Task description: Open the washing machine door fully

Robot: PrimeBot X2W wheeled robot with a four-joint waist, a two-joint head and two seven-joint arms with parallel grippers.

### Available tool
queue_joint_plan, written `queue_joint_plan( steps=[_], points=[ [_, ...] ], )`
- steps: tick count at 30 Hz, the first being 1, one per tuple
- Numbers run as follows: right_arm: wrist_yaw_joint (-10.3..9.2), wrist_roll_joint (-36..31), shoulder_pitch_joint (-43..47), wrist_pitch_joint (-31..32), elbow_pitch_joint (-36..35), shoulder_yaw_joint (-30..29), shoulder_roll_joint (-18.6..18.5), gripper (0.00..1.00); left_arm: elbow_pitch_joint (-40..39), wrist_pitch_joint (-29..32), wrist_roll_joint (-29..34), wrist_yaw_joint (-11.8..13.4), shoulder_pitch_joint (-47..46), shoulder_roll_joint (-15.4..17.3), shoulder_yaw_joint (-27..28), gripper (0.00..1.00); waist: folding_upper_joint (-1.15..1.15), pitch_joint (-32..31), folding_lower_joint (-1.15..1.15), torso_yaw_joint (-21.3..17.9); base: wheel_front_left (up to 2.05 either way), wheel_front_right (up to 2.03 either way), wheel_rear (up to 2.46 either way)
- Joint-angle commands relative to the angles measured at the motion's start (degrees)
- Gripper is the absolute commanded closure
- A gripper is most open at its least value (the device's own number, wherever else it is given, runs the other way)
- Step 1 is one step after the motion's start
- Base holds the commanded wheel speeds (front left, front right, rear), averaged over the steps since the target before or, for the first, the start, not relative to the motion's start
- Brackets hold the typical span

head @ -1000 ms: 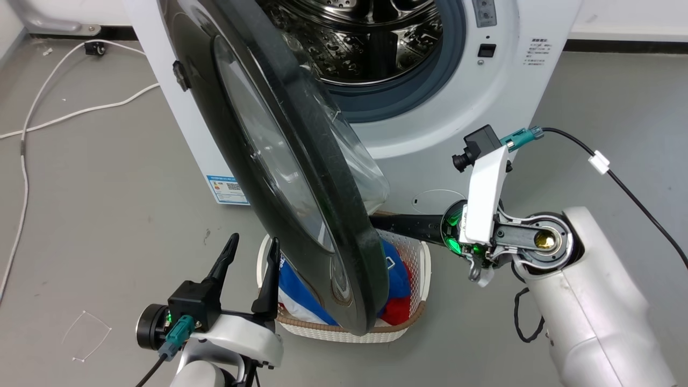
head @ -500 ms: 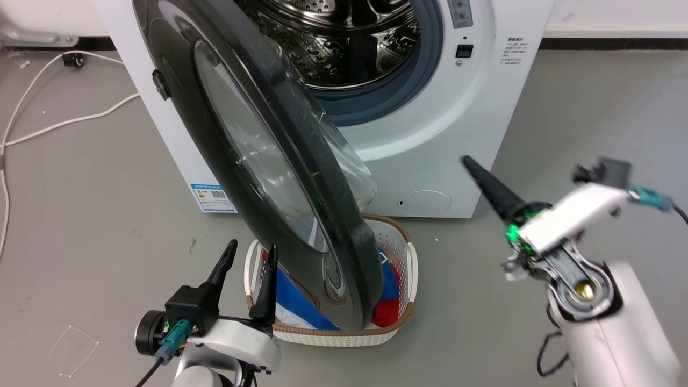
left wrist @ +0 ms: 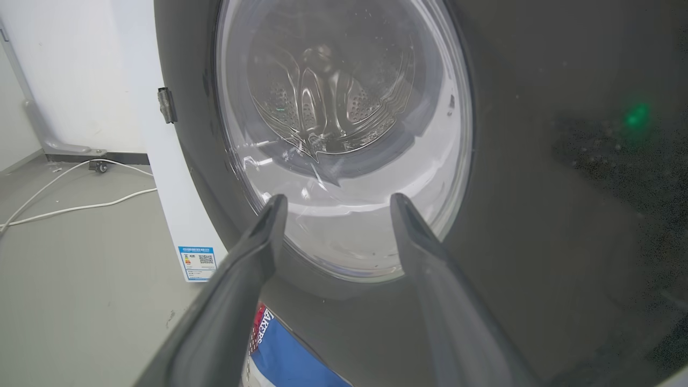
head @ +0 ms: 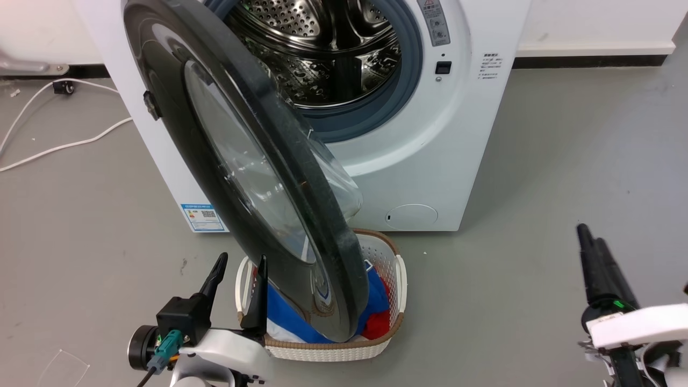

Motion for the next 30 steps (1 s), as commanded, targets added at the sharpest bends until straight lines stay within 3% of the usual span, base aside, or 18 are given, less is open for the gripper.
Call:
queue_joint_plan(
  steps=[1, 4, 9, 15, 20, 30],
  points=[
    [0.14, -3.49, 0.98, -2.03, -0.41, -1.25, -0.03, 0.00, -0.08, -0.14, 0.42, -0.01, 0.89, -0.07, 0.32, 0.00, 0.00, -0.34, 0.00, -0.46, 0.00, 0.00, 0.00],
    [0.14, -14.75, 2.29, -5.26, -0.83, -3.46, -1.77, 0.00, -0.13, -0.14, 0.52, -0.03, 1.10, -0.08, 0.61, 0.00, 0.00, -0.63, 0.00, -0.86, 0.00, 0.00, 0.00],
    [0.14, -31.45, 3.40, -7.29, -4.50, -5.47, -0.23, 0.00, -0.20, -0.14, 1.26, -0.10, 0.90, -0.05, 0.88, 0.00, 0.00, -0.94, 0.00, -1.25, 0.00, 0.00, 0.00],
    [0.07, -44.69, 6.59, -5.61, -7.43, -3.10, 2.58, 0.00, -0.22, -0.14, 0.97, -0.03, 1.46, -0.06, 0.97, 0.00, 0.00, -1.49, 0.00, -1.25, 0.00, 0.00, 0.00],
    [0.07, -49.25, 8.14, -5.44, -6.76, -0.76, 4.34, 0.00, 0.10, -0.14, 0.49, 0.36, 1.79, -0.06, 0.84, 0.00, 0.00, -1.73, 0.00, -1.10, 0.00, 0.00, 0.00],
    [0.07, -49.70, 7.73, -5.47, -5.56, -0.57, 5.41, 0.00, 0.19, -0.14, 1.33, 0.56, 2.02, -0.07, 1.07, 0.00, 0.00, -1.92, 0.00, -1.09, 0.00, 0.00, 0.00]
  ],
)
